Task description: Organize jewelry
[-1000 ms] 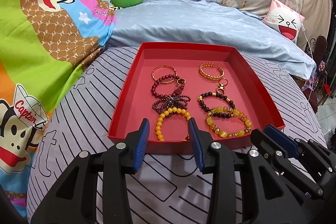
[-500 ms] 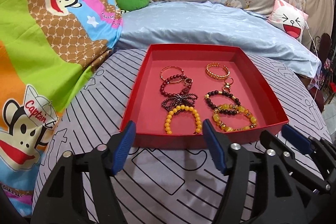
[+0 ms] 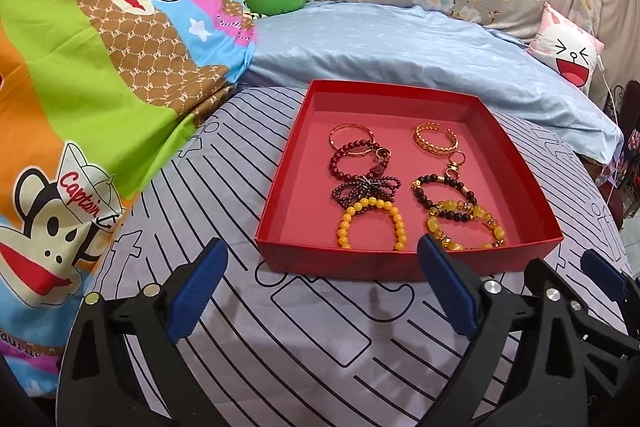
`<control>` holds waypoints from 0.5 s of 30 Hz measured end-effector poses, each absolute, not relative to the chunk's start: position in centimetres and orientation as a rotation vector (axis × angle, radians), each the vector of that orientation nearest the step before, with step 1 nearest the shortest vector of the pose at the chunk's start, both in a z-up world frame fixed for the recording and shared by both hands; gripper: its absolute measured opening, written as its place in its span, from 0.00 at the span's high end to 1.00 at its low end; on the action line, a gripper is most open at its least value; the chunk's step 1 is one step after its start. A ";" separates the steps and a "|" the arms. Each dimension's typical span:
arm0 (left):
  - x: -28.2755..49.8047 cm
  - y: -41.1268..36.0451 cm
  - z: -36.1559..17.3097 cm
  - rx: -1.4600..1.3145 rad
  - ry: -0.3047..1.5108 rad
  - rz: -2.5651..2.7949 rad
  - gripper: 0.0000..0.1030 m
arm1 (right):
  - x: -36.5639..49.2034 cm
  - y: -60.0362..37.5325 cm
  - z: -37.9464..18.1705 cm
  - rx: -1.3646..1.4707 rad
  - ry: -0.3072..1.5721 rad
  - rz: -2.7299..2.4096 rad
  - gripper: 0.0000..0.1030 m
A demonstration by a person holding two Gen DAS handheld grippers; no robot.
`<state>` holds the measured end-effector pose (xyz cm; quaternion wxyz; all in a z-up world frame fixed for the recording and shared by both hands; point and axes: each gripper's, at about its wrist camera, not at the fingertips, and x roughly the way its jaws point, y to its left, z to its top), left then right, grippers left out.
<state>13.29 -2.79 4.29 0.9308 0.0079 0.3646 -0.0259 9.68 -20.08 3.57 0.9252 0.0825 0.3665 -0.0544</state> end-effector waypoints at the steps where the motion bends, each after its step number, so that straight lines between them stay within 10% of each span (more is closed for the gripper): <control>1: 13.3 -2.7 4.3 0.013 0.750 -0.053 0.10 | 9.7 -20.1 3.6 0.166 0.751 -0.116 0.23; 15: 13.4 -2.7 3.9 0.029 0.762 -0.047 0.08 | 9.6 -19.8 3.9 0.106 0.732 -0.147 0.18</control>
